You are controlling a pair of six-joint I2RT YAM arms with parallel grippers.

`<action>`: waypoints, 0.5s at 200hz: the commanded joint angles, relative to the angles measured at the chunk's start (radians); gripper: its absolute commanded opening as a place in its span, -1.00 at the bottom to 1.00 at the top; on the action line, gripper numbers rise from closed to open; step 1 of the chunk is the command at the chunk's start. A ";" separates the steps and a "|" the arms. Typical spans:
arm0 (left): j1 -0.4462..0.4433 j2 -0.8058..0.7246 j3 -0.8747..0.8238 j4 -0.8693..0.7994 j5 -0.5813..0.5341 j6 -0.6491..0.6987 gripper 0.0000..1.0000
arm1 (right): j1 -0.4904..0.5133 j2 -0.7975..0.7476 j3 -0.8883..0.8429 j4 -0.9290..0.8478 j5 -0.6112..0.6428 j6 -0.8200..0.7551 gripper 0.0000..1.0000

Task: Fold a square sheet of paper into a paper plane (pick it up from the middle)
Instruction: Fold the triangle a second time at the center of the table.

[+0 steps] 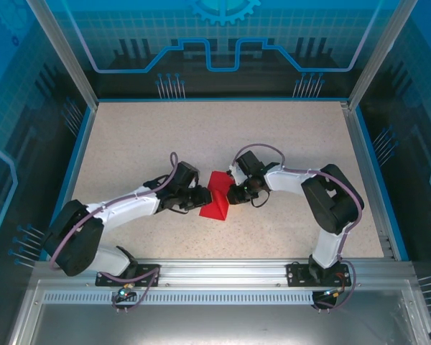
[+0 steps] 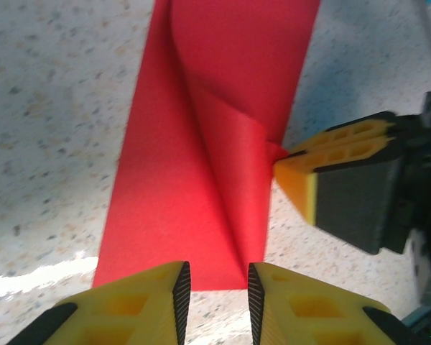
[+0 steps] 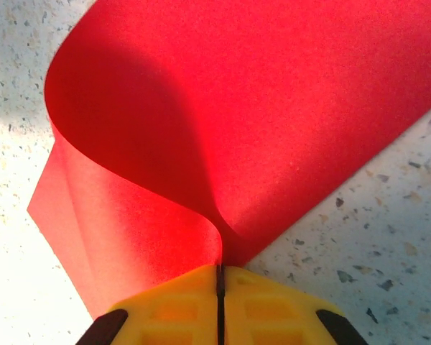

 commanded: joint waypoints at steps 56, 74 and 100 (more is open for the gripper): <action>-0.008 0.128 0.099 0.095 0.064 -0.068 -0.48 | -0.013 0.026 0.011 -0.015 0.011 0.028 -0.84; -0.009 0.157 0.107 0.124 0.085 -0.075 -0.50 | -0.013 0.030 0.011 -0.014 0.011 0.027 -0.84; -0.007 0.199 0.116 0.163 0.108 -0.086 -0.55 | -0.013 0.033 0.012 -0.015 0.012 0.027 -0.84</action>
